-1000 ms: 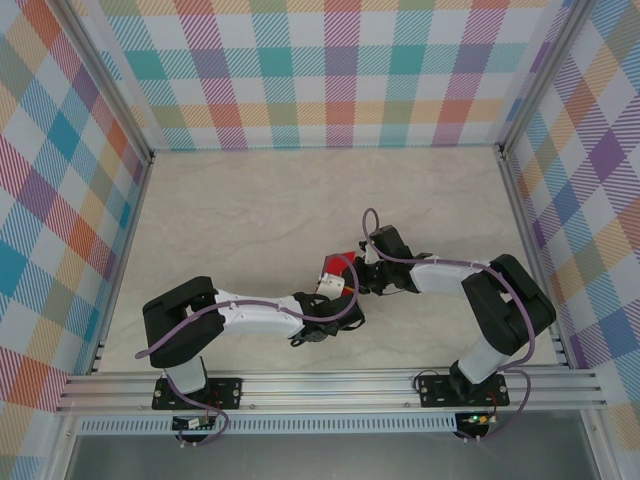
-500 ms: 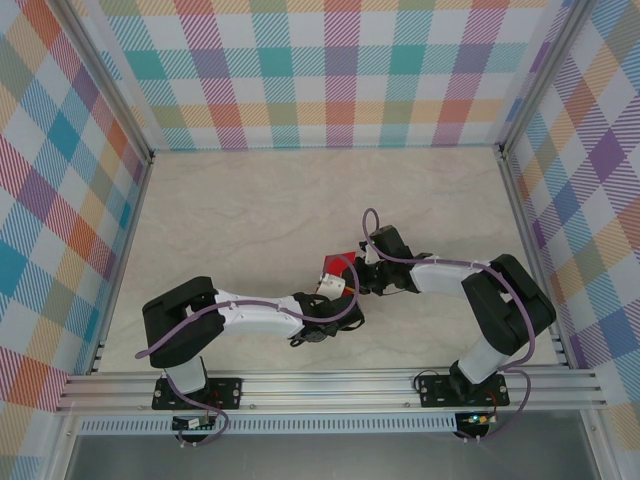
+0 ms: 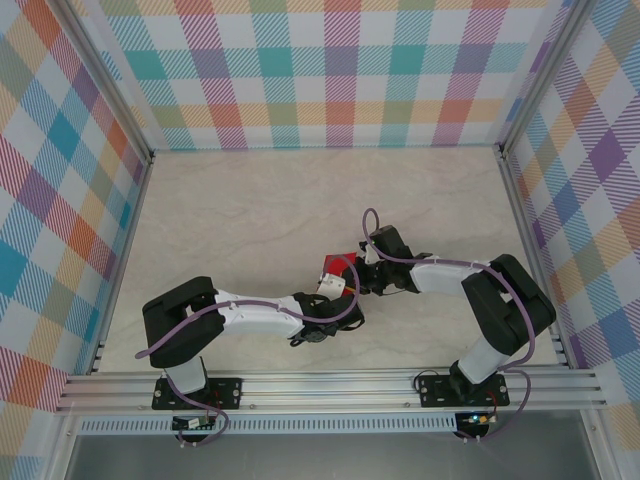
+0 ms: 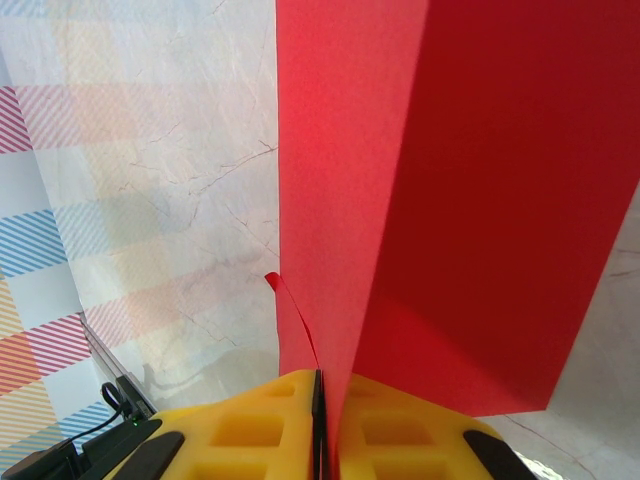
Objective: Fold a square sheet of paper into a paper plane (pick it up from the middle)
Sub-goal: Fourth fold the wing at the center of the table.
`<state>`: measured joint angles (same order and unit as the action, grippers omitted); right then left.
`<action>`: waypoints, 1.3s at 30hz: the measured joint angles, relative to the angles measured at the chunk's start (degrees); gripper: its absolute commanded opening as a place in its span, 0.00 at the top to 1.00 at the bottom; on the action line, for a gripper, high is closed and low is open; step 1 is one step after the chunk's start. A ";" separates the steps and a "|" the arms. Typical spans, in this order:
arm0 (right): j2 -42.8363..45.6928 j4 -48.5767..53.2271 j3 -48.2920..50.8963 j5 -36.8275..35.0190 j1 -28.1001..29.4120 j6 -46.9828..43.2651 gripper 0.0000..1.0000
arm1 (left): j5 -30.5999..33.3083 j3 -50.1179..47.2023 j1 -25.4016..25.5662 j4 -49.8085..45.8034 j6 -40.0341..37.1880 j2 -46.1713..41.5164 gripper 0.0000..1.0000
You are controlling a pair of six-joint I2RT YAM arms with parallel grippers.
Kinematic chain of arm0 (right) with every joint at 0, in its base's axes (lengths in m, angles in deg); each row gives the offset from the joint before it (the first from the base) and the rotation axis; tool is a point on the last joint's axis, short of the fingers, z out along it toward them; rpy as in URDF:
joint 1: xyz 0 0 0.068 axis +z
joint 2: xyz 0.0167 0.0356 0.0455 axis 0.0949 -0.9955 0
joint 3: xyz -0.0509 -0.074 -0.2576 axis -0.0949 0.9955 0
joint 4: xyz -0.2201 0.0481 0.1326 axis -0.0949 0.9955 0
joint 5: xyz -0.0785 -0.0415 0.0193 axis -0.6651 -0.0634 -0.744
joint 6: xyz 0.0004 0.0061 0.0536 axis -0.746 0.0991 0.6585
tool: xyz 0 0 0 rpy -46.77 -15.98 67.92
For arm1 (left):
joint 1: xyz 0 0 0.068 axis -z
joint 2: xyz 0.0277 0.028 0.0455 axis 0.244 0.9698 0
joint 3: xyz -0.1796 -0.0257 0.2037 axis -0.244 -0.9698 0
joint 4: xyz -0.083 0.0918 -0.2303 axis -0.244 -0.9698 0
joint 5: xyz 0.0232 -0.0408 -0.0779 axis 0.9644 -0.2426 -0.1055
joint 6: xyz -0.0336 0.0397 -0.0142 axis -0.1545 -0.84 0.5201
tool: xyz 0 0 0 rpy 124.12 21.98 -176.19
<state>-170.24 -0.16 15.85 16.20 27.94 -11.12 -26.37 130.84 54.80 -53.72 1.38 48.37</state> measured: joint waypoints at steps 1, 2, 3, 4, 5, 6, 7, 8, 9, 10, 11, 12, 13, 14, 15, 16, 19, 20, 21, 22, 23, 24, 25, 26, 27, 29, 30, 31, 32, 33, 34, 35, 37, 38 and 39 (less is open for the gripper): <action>0.00 -0.02 0.00 0.00 0.00 0.00 0.89 | 0.00 0.00 0.00 0.00 -0.02 0.02 0.70; 0.00 0.00 0.00 0.00 0.00 0.00 0.89 | 0.00 0.00 0.00 0.00 -0.07 0.09 0.70; 0.00 0.00 0.00 0.00 0.00 0.00 0.89 | 0.00 0.00 0.00 0.00 -0.20 0.09 0.70; 0.00 0.00 0.00 0.00 0.00 0.00 0.89 | 0.00 0.00 0.00 0.00 -0.22 0.11 0.70; 0.00 0.00 0.00 0.00 0.00 0.00 0.89 | 0.00 0.00 0.00 0.00 -0.26 0.13 0.68; 0.00 -0.02 -0.02 0.00 0.00 0.00 0.89 | -0.02 0.00 0.00 0.00 -0.42 0.13 0.67; 0.00 0.00 -0.02 0.00 0.00 0.00 0.89 | -0.02 0.00 0.00 0.02 -0.57 0.15 0.66; 0.00 0.02 -0.04 0.00 0.00 0.00 0.89 | -0.04 0.00 0.00 0.07 -0.70 0.13 0.64; 0.00 0.02 -0.11 0.00 0.00 0.00 0.89 | -0.09 0.00 0.00 0.26 -0.85 0.13 0.63; 0.00 0.02 -0.11 0.02 0.00 0.00 0.89 | -0.24 0.00 0.00 0.68 -1.05 0.13 0.61; 0.00 0.02 -0.13 0.02 0.00 0.00 0.89 | -0.50 0.00 0.00 1.18 -1.22 0.15 0.60; 0.00 0.09 -0.15 0.02 0.00 0.00 0.89 | -0.81 0.00 0.00 1.64 -1.42 0.13 0.58; 0.00 0.17 -0.17 0.02 0.00 0.00 0.89 | -1.11 0.00 0.00 1.99 -1.62 0.13 0.57; 0.00 0.20 -0.22 0.02 0.00 0.02 0.89 | -1.29 0.00 0.00 2.43 -1.88 0.13 0.56; 0.00 0.20 -0.22 0.02 0.00 0.00 0.89 | -1.46 0.00 0.00 2.75 -2.12 0.13 0.56; 0.00 0.20 -0.22 0.02 0.00 0.00 0.89 | -1.51 0.00 0.00 2.97 -2.19 0.13 0.56; 0.00 0.37 -0.24 0.02 0.00 0.00 0.89 | -1.49 0.00 0.00 2.97 -2.38 0.13 0.56; 0.00 0.39 -0.24 0.00 0.00 0.02 0.89 | -1.36 0.00 0.00 2.91 -2.38 0.17 0.57; 0.00 0.39 -0.28 0.02 0.00 0.00 0.89 | -1.09 0.02 0.00 2.78 -2.38 0.26 0.58; 0.00 0.37 -0.33 0.02 0.00 0.00 0.89 | -0.92 0.02 0.00 2.60 -2.36 0.42 0.59; 0.00 0.39 -0.33 0.02 0.00 0.00 0.89 | -0.59 0.07 0.00 2.45 -2.34 0.74 0.60; 0.00 0.39 -0.33 0.02 0.00 0.02 0.89 | -0.26 0.13 0.00 2.29 -2.34 1.14 0.62; 0.00 0.42 -0.33 0.00 0.00 0.02 0.89 | 0.04 0.20 0.00 2.10 -2.32 1.46 0.62; 0.00 0.42 -0.33 0.02 0.00 0.00 0.89 | 0.26 0.24 0.00 1.88 -2.29 1.68 0.63; 0.00 0.42 -0.33 0.00 0.00 0.00 0.89 | 0.55 0.28 0.00 1.66 -2.32 1.79 0.64; 0.00 0.44 -0.33 0.00 0.00 0.00 0.89 | 0.83 0.35 0.00 1.25 -2.27 1.79 0.67; 0.00 0.44 -0.33 0.00 0.00 0.00 0.89 | 1.01 0.35 0.00 1.16 -2.29 1.79 0.67; 0.02 0.44 -0.33 0.00 0.00 0.00 0.89 | 1.05 0.35 0.00 1.07 -2.29 1.79 0.68; 0.02 0.44 -0.33 0.00 0.00 0.00 0.89 | 1.05 0.35 0.00 1.07 -2.32 1.79 0.70; 0.02 0.44 -0.33 0.00 0.00 0.00 0.89 | 1.03 0.37 0.00 1.07 -2.29 1.79 0.72; 0.02 0.44 -0.33 0.00 0.00 0.00 0.89 | 1.03 0.37 0.00 1.07 -2.29 1.79 0.73; 0.02 0.44 -0.33 0.00 0.00 0.00 0.89 | 1.03 0.39 0.00 1.09 -2.27 1.79 0.75; 0.02 0.44 -0.33 0.00 0.00 0.00 0.89 | 1.01 0.44 0.00 1.09 -2.29 1.79 0.79; 0.02 0.44 -0.33 0.00 0.00 0.00 0.89 | 1.03 0.44 0.00 1.09 -2.27 1.79 0.81; 0.02 0.44 -0.33 0.00 0.00 0.00 0.89 | 1.01 0.44 0.00 1.09 -2.29 1.79 0.83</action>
<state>-170.22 0.27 15.52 16.20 27.94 -11.12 -25.36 131.28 54.80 -52.63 -0.92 50.16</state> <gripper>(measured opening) 0.107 0.204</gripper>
